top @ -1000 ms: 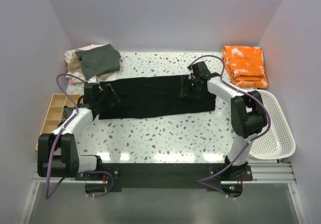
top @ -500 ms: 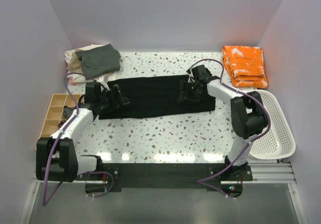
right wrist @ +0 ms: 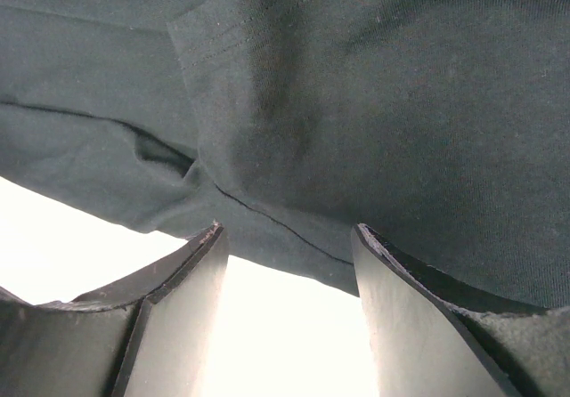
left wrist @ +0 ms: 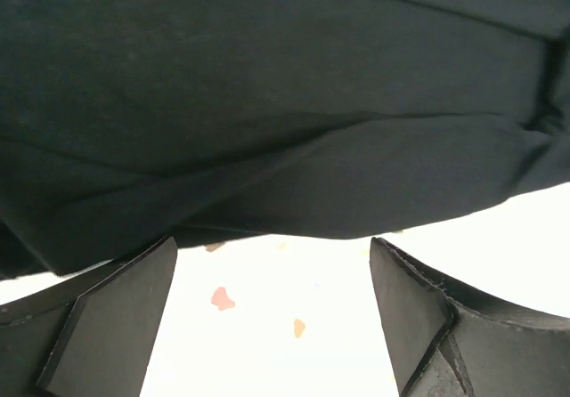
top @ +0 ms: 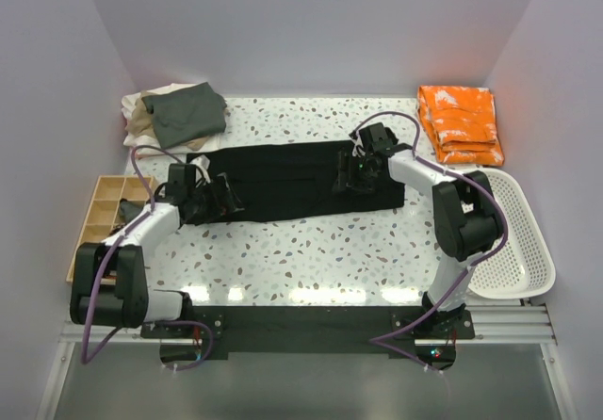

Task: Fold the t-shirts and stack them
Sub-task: Fold the other side of the tshirt into a rectangle

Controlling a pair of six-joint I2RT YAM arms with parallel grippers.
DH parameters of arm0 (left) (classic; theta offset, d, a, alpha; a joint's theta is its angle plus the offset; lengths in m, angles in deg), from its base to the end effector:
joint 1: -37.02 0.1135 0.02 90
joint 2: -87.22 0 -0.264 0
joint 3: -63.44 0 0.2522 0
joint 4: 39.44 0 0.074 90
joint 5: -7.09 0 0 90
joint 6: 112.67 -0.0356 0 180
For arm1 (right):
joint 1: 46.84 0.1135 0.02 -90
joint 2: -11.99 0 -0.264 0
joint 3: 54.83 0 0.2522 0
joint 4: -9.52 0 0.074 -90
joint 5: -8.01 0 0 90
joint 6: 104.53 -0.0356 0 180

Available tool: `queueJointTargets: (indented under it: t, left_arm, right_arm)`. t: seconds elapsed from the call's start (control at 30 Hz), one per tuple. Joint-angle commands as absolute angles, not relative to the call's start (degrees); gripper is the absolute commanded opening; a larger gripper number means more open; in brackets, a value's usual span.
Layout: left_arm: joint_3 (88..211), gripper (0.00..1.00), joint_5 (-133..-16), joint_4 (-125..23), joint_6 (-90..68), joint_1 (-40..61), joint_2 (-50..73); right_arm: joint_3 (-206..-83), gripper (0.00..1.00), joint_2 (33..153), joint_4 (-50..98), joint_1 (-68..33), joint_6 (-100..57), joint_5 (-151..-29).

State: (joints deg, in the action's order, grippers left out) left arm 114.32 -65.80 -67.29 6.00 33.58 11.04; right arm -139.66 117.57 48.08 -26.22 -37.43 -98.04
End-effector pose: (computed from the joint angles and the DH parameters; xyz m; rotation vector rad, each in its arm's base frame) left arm 0.2487 -0.0254 0.1756 -0.4304 2.5060 -0.6011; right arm 0.3540 0.1437 0.1854 -0.0503 2.6802 0.6233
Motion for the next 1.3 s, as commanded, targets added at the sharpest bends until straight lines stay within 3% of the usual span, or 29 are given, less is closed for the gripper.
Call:
queueJointTargets:
  t: [0.0, 0.63, 1.27]
  left_arm:
    - [117.19, 0.95, -70.24, -64.28, 3.88, 33.33, 7.51]
    - [122.02, 0.98, -78.07, -59.19, 4.05, 33.59, 3.73]
    - [116.75, 1.00, -101.18, -72.28, 7.65, 33.68, 4.25]
  right_arm:
    - [-139.96, 0.62, 116.05, 46.92, -25.92, -37.30, -99.13]
    - [-138.47, 0.61, 121.76, 45.52, -26.01, -36.42, -97.11]
    - [-135.40, 0.62, 121.42, 48.95, -25.92, -37.38, -83.66]
